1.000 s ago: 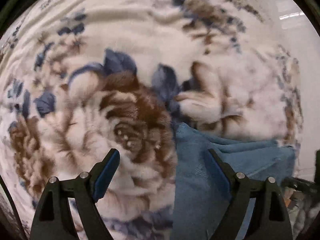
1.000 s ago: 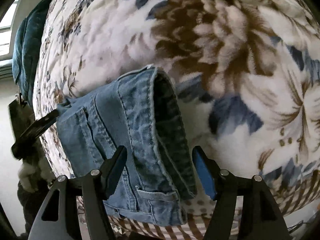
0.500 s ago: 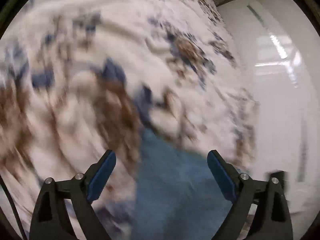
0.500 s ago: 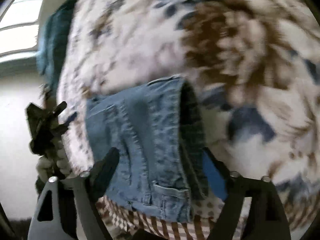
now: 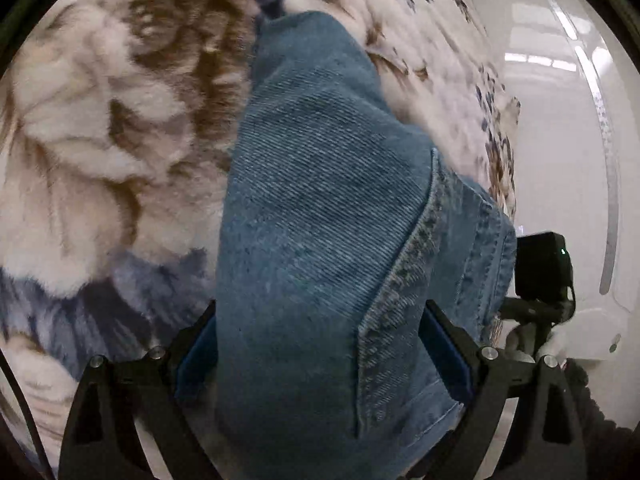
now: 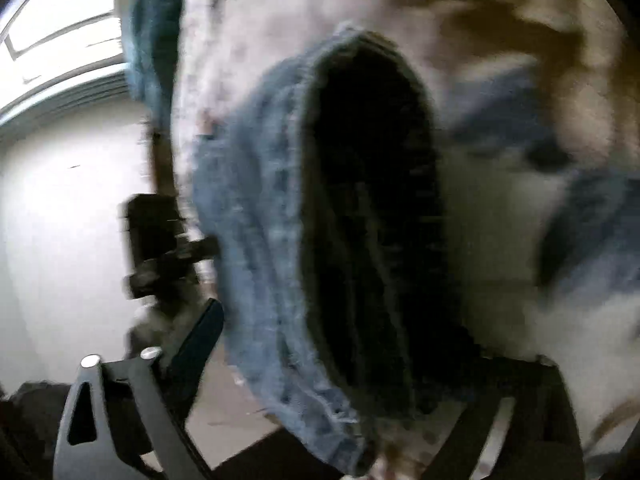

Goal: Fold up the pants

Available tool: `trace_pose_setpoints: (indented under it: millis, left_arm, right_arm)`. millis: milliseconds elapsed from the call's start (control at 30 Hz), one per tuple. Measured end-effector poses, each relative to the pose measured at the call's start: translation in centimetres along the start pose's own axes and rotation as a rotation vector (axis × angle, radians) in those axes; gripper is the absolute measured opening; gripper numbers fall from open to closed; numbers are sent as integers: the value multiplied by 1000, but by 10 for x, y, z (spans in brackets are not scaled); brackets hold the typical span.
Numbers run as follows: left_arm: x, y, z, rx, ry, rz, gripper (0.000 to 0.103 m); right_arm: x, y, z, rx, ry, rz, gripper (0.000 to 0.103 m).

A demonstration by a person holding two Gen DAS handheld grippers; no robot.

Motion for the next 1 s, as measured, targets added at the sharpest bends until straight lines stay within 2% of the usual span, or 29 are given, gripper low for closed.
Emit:
trace_pose_setpoints:
  millis: [67,100,133,167,233,300,333,400,467,500,633,667,700,733,800,900,1000]
  left_arm:
    - [2,1,0,-9,-15,-2,94]
    - [2,1,0,-15,-22,-2,94]
    - [3,1,-2,-17,-25,-2,94]
    - [3,0,-4,-16,-23,1,94]
    - [0,-1,-4,-22,-19,13,94]
    - [1,-3,-5,-24,-22,26,94]
    - [-2,-2,-3,-28,-26,29,94]
    - [-2,-2,-3,-33,-35,29,94]
    - [-4,-2,-4,-36,-30,38,94]
    - [-4,-3,-5,-38,-28,46,94]
    - [-11,5,-4,-43,-10,72,94]
    - [-11,5,-4,-43,-8,81,94]
    - [-10,5,-5,-44,-10,88,94]
    - [-8,5,-5,-44,-16,92,94]
    - [-4,5,-5,-41,-35,95,94]
    - [6,8,-6,-32,-74,77,93]
    - [17,17,-4,-20,-93,91,93]
  right_arm:
    - [2,-5,-3,4,-15,14,89]
    - [0,-9,-3,-2,-11,23,93]
    - [-5,-12,-2,-6,-16,11,96]
    - [-17,-16,3,-34,7,-47,96]
    - [-29,-19,20,-88,86,-53,95]
    - [-29,-21,25,-113,119,-9,95]
    - [-13,-24,24,-115,89,69,90]
    - [-1,-28,21,-100,45,75,88]
    - [0,-33,18,-81,29,56,94]
    - [-5,-38,17,-81,27,14,103]
    - [-39,-43,20,-107,75,-228,103]
    - [-44,-41,21,-105,98,-255,103]
    - [-40,-44,20,-104,118,-200,102]
    - [-28,-49,16,-88,113,-88,99]
    - [-18,-54,11,-45,38,-91,99]
    - [-32,-56,17,-15,67,-56,99]
    - [-46,-51,30,16,112,-34,89]
Point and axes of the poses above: each gripper's, at about its wrist camera, not at the fingertips, and y roughly against the way its jaws point, x to its right, z to its underside, the point moved 6 cm from there along -y, roughly the way its jaws point, and after that the axes turned 2 degrees about -z, right-handed, at the moved point
